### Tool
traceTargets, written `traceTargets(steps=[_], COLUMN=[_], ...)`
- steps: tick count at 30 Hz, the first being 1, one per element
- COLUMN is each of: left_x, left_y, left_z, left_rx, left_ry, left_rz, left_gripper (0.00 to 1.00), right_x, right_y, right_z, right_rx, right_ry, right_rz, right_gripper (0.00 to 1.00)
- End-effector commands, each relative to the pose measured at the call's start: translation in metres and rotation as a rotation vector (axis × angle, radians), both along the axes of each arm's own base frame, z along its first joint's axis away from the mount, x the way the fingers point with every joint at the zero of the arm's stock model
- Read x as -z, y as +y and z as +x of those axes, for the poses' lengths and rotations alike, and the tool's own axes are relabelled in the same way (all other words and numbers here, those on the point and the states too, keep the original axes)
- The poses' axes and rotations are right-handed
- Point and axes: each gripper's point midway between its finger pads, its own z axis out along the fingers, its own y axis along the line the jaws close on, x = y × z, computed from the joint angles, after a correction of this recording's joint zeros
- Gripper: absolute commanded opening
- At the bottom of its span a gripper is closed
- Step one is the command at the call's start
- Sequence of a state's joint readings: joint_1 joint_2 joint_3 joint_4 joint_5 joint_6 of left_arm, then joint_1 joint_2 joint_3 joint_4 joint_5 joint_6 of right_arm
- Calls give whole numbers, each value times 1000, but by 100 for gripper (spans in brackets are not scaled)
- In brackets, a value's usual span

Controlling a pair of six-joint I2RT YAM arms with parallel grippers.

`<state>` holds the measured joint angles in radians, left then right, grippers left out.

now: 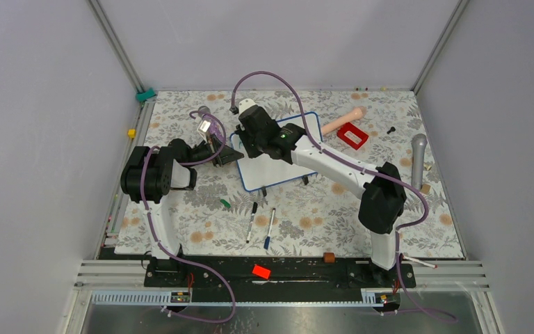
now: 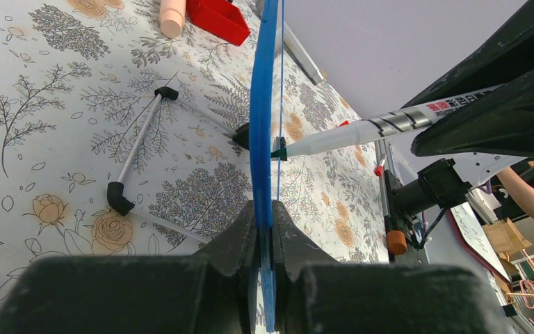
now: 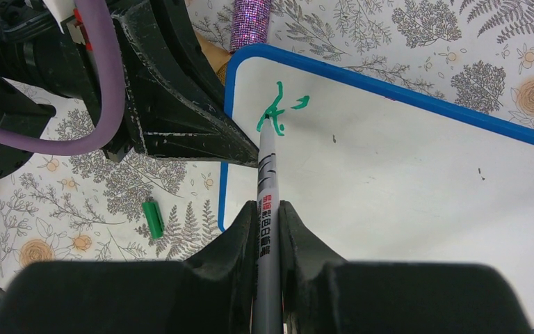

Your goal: Write a sentence on the whiteboard

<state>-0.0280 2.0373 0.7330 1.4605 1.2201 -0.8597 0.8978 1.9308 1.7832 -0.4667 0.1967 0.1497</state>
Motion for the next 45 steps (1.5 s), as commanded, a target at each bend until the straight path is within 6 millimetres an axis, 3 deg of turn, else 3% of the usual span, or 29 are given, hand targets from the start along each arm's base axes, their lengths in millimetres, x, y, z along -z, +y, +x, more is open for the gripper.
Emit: traceTargets(steps=[1,9,23,45], left_x=[5,5,7,9], left_y=[-3,-3,-3,-2], left_z=[-13,-13,-13,-11], left_rx=[64,64,60,46], left_ry=[-103,-104,-97,-83], left_rz=[40,40,39,37], left_gripper=[0,0,0,0], right_x=[-28,-50,-31,-21], right_y=[1,-12,-33,-33], right_z=[2,-4,7,16], right_rx=[-8,2,80,86], right_ry=[-54,-131,-130,-125], right_rz=[51,112,12,-48], right_gripper=[0,0,0,0])
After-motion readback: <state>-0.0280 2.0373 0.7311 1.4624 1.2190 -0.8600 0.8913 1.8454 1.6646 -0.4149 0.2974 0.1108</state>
